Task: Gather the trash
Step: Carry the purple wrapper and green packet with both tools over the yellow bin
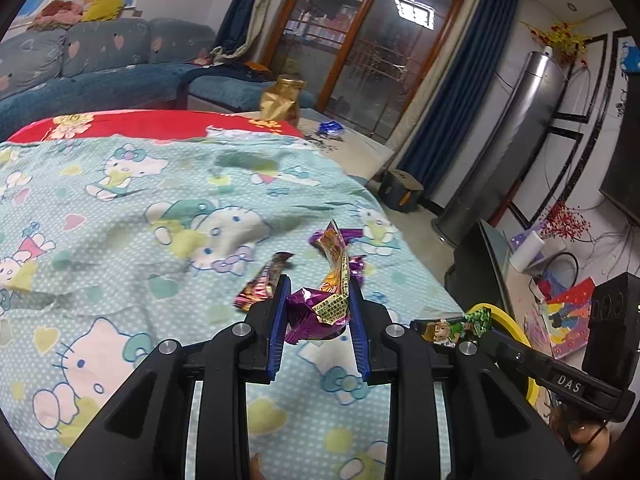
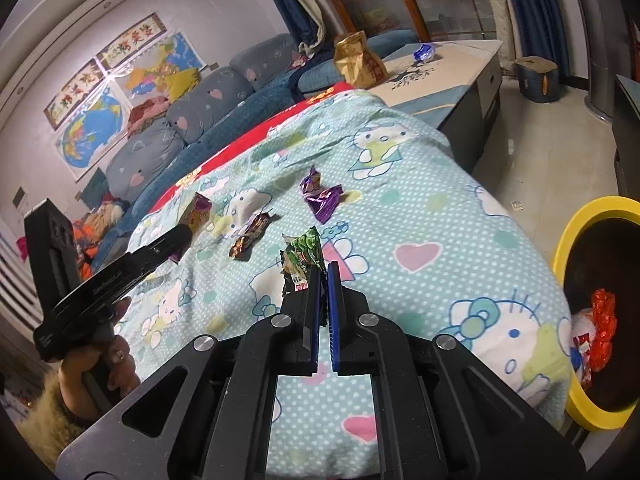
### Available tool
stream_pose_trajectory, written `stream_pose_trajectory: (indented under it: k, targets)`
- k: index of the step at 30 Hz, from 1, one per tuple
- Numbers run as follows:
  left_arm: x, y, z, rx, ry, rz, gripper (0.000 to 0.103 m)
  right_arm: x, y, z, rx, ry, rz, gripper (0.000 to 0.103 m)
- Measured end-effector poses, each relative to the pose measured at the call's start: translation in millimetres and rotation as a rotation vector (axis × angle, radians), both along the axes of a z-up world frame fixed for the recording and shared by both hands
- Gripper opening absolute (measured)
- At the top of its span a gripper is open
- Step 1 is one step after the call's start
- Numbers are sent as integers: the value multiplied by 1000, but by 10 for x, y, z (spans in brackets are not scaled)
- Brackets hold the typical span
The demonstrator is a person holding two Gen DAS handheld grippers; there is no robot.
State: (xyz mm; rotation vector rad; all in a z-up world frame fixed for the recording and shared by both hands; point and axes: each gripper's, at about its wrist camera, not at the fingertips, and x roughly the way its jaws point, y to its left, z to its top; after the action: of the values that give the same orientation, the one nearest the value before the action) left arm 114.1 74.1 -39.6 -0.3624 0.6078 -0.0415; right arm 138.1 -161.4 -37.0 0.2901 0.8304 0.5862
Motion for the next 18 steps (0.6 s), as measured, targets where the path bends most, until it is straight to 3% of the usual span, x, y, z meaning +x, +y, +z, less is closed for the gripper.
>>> stream_pose_trajectory:
  k: [18]
  targets:
    - [102, -657, 126, 34, -22, -150, 27, -45, -618, 138, -22, -65, -134, 2]
